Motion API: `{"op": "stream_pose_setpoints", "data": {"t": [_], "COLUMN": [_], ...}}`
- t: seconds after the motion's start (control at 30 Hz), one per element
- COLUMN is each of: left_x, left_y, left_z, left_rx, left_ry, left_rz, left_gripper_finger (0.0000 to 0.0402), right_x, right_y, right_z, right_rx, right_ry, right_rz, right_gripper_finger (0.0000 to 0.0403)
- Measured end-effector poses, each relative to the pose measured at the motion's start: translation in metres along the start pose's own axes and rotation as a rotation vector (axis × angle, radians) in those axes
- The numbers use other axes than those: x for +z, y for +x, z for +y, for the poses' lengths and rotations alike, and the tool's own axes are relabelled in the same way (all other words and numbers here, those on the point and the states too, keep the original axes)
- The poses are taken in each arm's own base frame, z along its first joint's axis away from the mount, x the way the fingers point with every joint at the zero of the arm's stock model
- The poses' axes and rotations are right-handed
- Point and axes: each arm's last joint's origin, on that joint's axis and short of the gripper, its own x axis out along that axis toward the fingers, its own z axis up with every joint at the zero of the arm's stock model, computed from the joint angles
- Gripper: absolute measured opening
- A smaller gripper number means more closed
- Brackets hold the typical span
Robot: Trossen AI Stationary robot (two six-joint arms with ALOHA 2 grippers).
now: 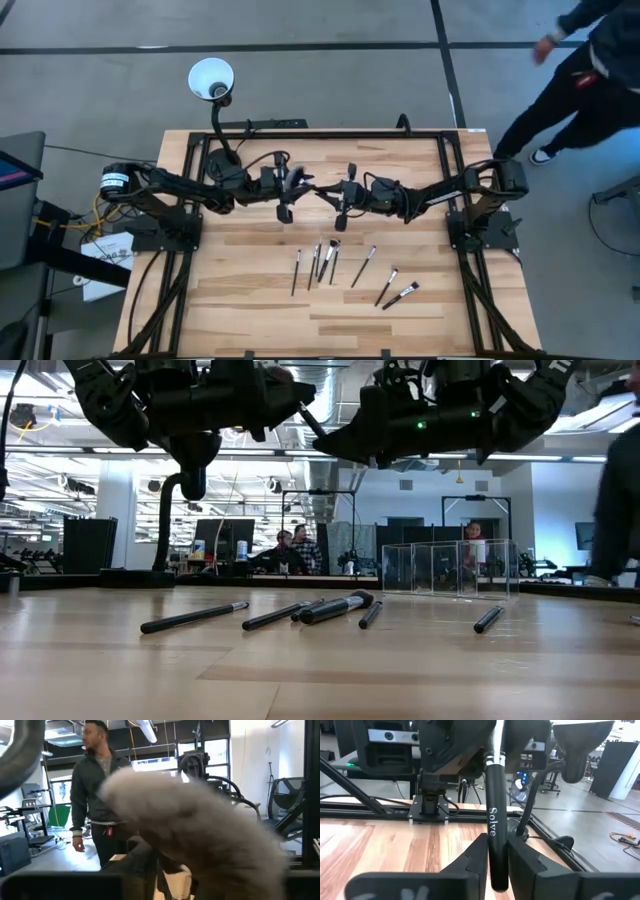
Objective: Sort items
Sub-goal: Put the highlighter brush into the left side of the transparent organizer
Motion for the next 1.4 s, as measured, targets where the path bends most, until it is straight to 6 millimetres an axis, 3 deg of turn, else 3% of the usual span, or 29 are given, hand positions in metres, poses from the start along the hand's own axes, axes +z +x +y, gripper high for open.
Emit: {"op": "stream_pose_setpoints", "data": {"t": [0.17, 0.47, 0.63, 0.83, 1.13, 1.3, 1.4], "left_x": [-0.001, -0.002, -0.001, 0.001, 0.006, 0.018, 0.012], "left_y": [0.0, 0.0, 0.0, 0.002, 0.038, 0.058, 0.066], "left_z": [0.0, 0.0, 0.001, 0.004, 0.013, 0.024, 0.027], "left_rx": [-0.006, 0.007, 0.027, 0.09, 0.072, 0.089, 0.088], "left_ry": [-0.004, -0.005, 0.005, 0.036, 0.039, 0.04, 0.039], "left_rz": [0.009, 0.02, 0.012, 0.022, 0.301, 0.353, 0.381], "left_gripper_finger": [0.0039, 0.0053, 0.0034, 0.0034, 0.0035, 0.0039, 0.0036], "right_x": [0.006, 0.017, 0.032, 0.043, 0.054, 0.059, 0.059], "right_y": [-0.002, -0.011, -0.033, -0.067, -0.111, -0.12, -0.12], "right_z": [-0.001, -0.005, -0.007, -0.009, -0.018, -0.021, -0.021], "right_rx": [-0.005, -0.1, -0.123, -0.092, -0.122, -0.143, -0.144], "right_ry": [0.0, -0.063, -0.081, 0.051, 0.243, 0.331, 0.332], "right_rz": [-0.017, 0.038, 0.191, 0.361, 0.497, 0.489, 0.49], "right_gripper_finger": [0.0064, 0.0067, 0.0067, 0.0067, 0.0068, 0.0068, 0.0068]}}
